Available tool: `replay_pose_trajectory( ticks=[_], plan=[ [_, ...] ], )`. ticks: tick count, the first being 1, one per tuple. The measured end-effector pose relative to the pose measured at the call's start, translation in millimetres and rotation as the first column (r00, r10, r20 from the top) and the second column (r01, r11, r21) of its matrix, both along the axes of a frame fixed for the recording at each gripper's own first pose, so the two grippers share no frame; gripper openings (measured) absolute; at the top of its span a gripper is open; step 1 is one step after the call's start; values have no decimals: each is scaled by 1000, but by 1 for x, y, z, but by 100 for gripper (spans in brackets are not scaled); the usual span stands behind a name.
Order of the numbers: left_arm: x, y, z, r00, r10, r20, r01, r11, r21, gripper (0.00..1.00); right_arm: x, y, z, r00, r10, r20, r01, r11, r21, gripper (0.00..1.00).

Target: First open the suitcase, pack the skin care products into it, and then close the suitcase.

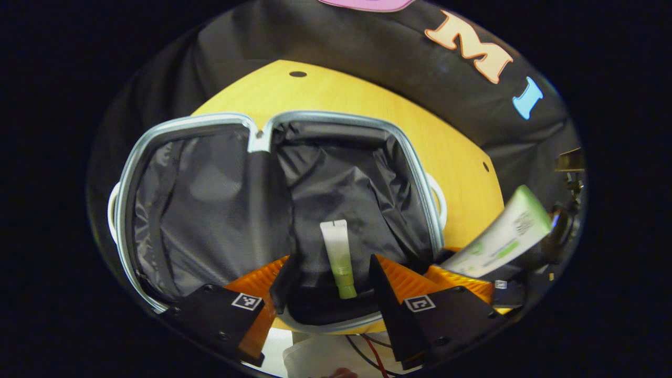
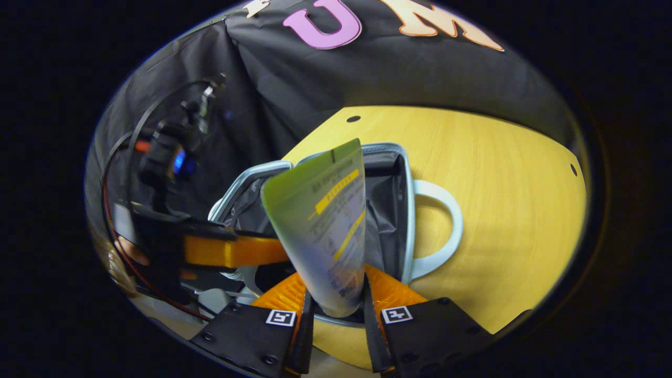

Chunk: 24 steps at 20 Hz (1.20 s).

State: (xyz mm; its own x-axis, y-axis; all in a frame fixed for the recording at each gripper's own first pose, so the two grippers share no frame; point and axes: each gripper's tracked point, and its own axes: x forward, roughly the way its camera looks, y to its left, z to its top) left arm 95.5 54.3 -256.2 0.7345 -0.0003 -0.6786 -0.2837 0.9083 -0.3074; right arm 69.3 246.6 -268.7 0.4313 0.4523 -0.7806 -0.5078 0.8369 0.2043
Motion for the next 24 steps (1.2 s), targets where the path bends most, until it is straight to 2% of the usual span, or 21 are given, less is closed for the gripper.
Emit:
replay_pose_trajectory(
  ticks=[1, 2, 3, 5, 6, 7, 8, 9, 10, 11, 12, 13, 14, 15, 16, 17, 18, 20, 22, 23, 24],
  plan=[
    [-6, 9, 9, 1000, 20, 19, -20, 1000, -2, 85, -2, 3, -8, 1000, -1, -13, 0, 1000, -12, 41],
    [-12, 20, 17, 999, 44, 31, -44, 999, 0, 92, -2, 6, -17, 1000, 0, -28, -1, 1000, -26, 45],
    [-19, 32, 23, 997, 68, 40, -68, 998, 4, 88, -4, 7, -23, 999, 0, -37, -2, 999, -39, 41],
    [-32, 57, 32, 991, 117, 58, -118, 993, 1, 88, -7, 9, -33, 999, 2, -50, -5, 998, -61, 41],
    [-39, 67, 38, 987, 145, 70, -145, 989, -5, 88, -6, 9, -33, 999, -4, -41, 1, 998, -69, 48],
    [-46, 80, 42, 981, 175, 80, -175, 985, -15, 92, -6, 11, -32, 999, -5, -40, 3, 998, -59, 46],
    [-56, 94, 44, 973, 210, 92, -209, 978, -25, 88, -4, 15, -25, 999, -11, -34, 10, 999, -31, 44],
    [-66, 109, 43, 964, 250, 95, -247, 968, -39, 88, -2, 20, -17, 1000, -23, -22, 23, 1000, -2, 55],
    [-77, 125, 43, 952, 290, 99, -287, 957, -49, 88, 2, 22, -8, 999, -38, -3, 38, 999, 22, 71],
    [-88, 142, 43, 938, 330, 101, -326, 944, -56, 88, 6, 22, -2, 998, -56, 14, 55, 998, 43, 71],
    [-100, 159, 41, 924, 368, 101, -364, 930, -57, 92, 10, 22, 4, 997, -74, 27, 72, 995, 64, 90],
    [-112, 176, 37, 909, 405, 99, -401, 914, -58, 92, 15, 20, 10, 995, -94, 40, 91, 993, 81, 92],
    [-124, 193, 34, 893, 441, 93, -437, 897, -64, 92, 20, 17, 15, 992, -116, 56, 111, 990, 93, 83],
    [-133, 208, 31, 875, 476, 90, -471, 879, -73, 92, 25, 11, 17, 988, -140, 67, 133, 986, 98, 93],
    [-143, 223, 28, 861, 502, 87, -496, 865, -81, 88, 29, 6, 19, 984, -163, 68, 156, 982, 104, 86],
    [-152, 237, 27, 848, 522, 87, -517, 852, -81, 88, 31, -1, 21, 979, -190, 69, 182, 978, 107, 86],
    [-160, 249, 23, 838, 539, 83, -534, 842, -77, 88, 36, -10, 23, 973, -216, 77, 207, 973, 105, 95],
    [-168, 270, 13, 826, 559, 74, -554, 828, -79, 88, 43, -30, 25, 956, -275, 102, 264, 959, 102, 95],
    [-168, 286, 4, 825, 562, 63, -556, 826, -93, 88, 47, -46, 28, 940, -319, 116, 308, 945, 106, 95],
    [-166, 295, -2, 825, 561, 58, -555, 826, -97, 87, 47, -56, 27, 933, -337, 124, 326, 940, 99, 86],
    [-161, 301, -8, 830, 555, 57, -548, 830, -105, 87, 47, -65, 27, 927, -350, 137, 341, 936, 86, 86]
  ],
)
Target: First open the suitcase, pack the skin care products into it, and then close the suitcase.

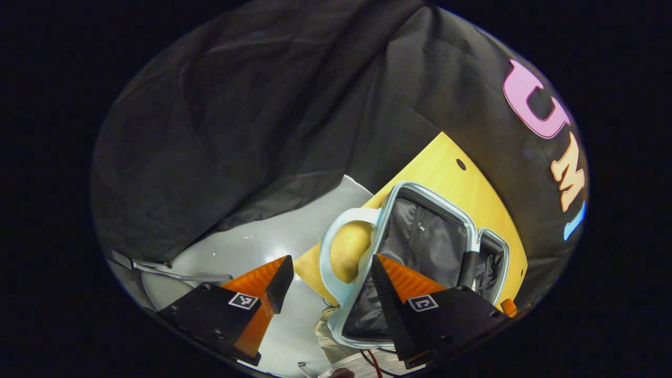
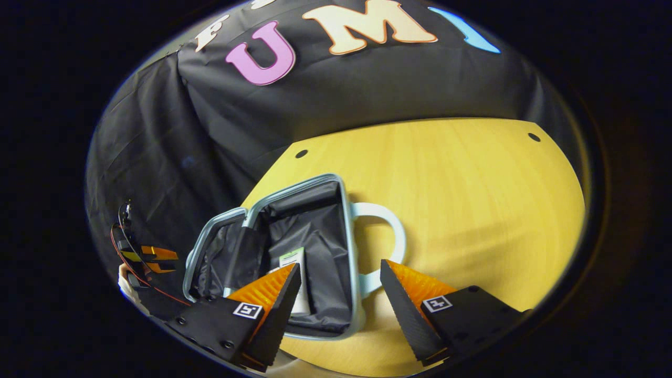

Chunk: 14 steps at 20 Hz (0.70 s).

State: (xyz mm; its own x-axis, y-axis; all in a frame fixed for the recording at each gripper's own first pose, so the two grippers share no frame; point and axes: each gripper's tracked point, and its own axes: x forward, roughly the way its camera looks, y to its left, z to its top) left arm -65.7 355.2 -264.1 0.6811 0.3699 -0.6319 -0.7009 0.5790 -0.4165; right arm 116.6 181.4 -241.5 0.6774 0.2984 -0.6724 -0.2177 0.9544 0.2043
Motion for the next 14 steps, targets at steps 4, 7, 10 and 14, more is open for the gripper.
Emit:
replay_pose_trajectory(
  ticks=[4, 7, 10, 14],
  plan=[
    [12, 19, -25, 1000, -24, 4, 24, 998, -52, 86, -4, -29, 5, 998, -60, 30, 61, 997, -46, 86],
    [25, 23, -38, 999, -39, 17, 40, 995, -92, 83, -11, -43, 14, 994, -103, 45, 105, 994, -39, 94],
    [39, 16, -47, 996, -69, 56, 77, 985, -152, 70, -19, -57, 21, 989, -138, 58, 140, 989, -47, 94],
    [45, 16, -57, 997, -69, 36, 74, 981, -180, 37, -24, -71, 30, 983, -171, 68, 174, 984, -40, 94]
  ],
)
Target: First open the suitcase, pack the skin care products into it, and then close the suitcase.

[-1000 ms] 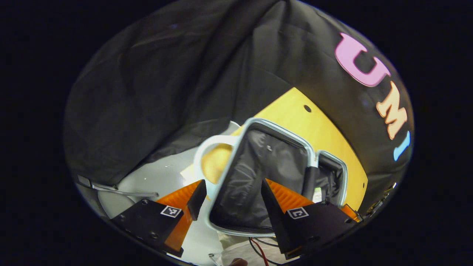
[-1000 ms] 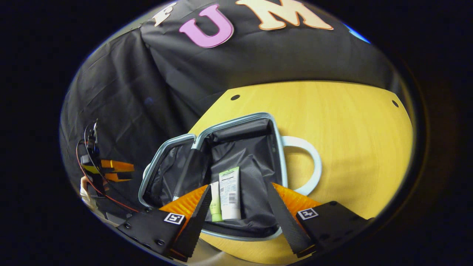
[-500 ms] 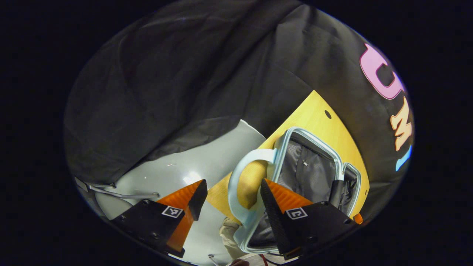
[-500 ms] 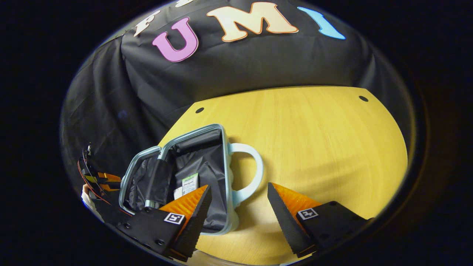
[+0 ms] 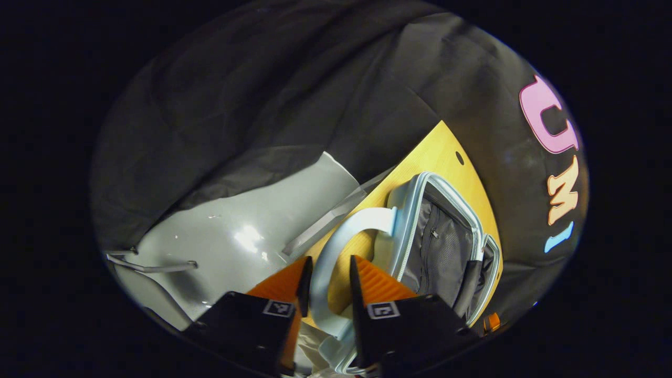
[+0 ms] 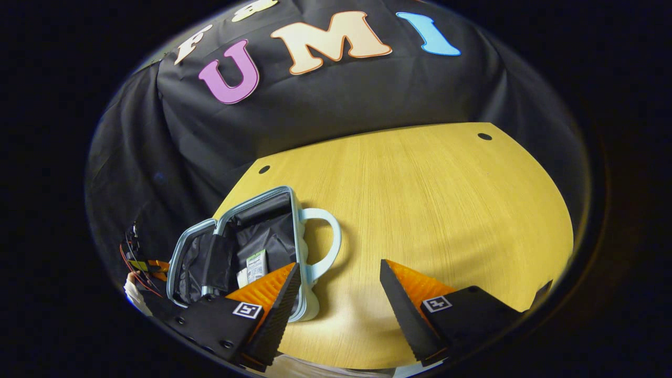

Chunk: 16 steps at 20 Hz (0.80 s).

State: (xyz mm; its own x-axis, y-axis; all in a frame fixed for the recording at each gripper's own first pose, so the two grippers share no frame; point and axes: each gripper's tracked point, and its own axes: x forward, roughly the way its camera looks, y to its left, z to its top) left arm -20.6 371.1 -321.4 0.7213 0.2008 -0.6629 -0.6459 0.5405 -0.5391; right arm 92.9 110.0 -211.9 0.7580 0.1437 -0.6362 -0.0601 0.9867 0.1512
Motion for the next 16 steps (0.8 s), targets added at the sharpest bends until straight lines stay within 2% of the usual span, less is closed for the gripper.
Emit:
replay_pose_trajectory(
  ticks=[2, 3, 6, 9, 16],
  plan=[
    [-6, 1, -2, 999, 28, -28, -28, 1000, 5, 17, 1, -4, 2, 1000, -15, 5, 15, 1000, 8, 94],
    [-5, 3, -1, 999, 31, -36, -30, 999, 12, 10, 2, -5, 3, 1000, -22, 7, 22, 1000, 17, 94],
    [-6, -3, 8, 997, 27, -72, -24, 999, 43, 10, 7, -5, 12, 999, -34, 27, 32, 998, 58, 95],
    [-9, -6, 26, 996, 33, -85, -25, 995, 94, 9, 9, -11, 14, 999, -36, 36, 34, 998, 54, 94],
    [-13, -27, 108, 999, 37, -15, -33, 979, 203, 8, 18, -25, 23, 997, -38, 67, 32, 996, 87, 95]
  ],
)
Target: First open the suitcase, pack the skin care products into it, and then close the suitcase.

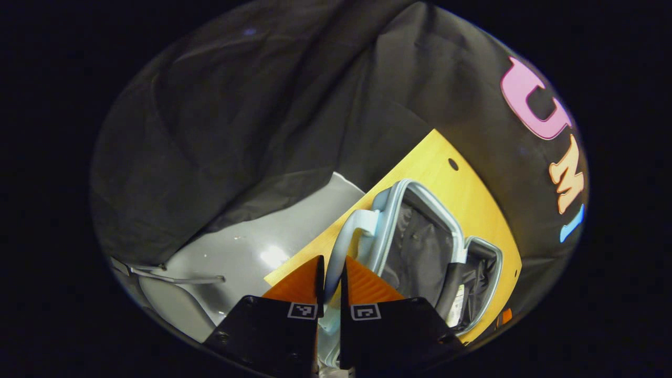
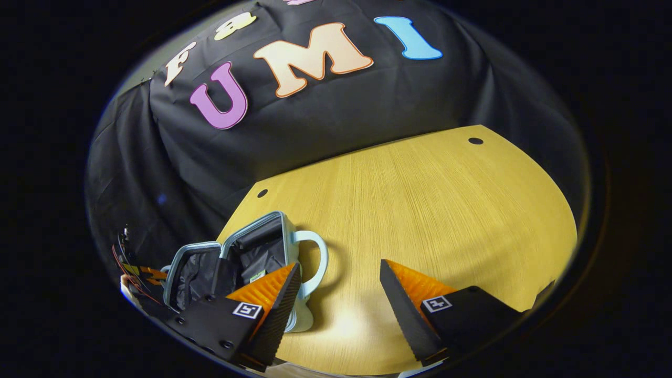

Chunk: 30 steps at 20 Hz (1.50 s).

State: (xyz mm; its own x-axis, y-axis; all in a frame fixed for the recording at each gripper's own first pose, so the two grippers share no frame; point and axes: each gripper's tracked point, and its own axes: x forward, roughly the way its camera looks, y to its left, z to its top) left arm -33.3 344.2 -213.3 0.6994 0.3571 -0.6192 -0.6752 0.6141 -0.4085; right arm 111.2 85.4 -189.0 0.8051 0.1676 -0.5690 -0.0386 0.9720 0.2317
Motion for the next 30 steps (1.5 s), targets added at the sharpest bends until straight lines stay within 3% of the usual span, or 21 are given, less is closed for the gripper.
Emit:
replay_pose_trajectory(
  ticks=[9, 15, 16, 17, 20, 21, 22, 30],
  plan=[
    [19, -56, 94, 997, -62, 41, 54, 983, 174, 7, 0, -50, 4, 1000, 6, -13, -5, 1000, 31, 95],
    [49, -112, 142, 988, -152, 15, 142, 949, 282, 7, 5, -95, 24, 999, -36, 19, 36, 999, 39, 95],
    [56, -124, 151, 986, -168, 21, 155, 944, 291, 7, 5, -102, 27, 999, -46, 24, 45, 998, 41, 86],
    [63, -136, 158, 981, -192, 20, 177, 938, 299, 7, 5, -108, 28, 998, -56, 28, 55, 998, 43, 95],
    [79, -158, 168, 971, -240, -4, 226, 913, 341, 7, 3, -120, 29, 996, -81, 31, 79, 995, 60, 95],
    [86, -163, 173, 969, -246, -15, 235, 906, 351, 8, 1, -125, 28, 996, -88, 30, 86, 994, 63, 86],
    [93, -170, 176, 966, -258, -27, 250, 898, 363, 8, -1, -129, 27, 995, -93, 29, 91, 994, 64, 94],
    [144, -251, 182, 897, -435, -83, 428, 803, 415, 9, -7, -163, 32, 988, -154, 30, 151, 985, 79, 94]
  ],
)
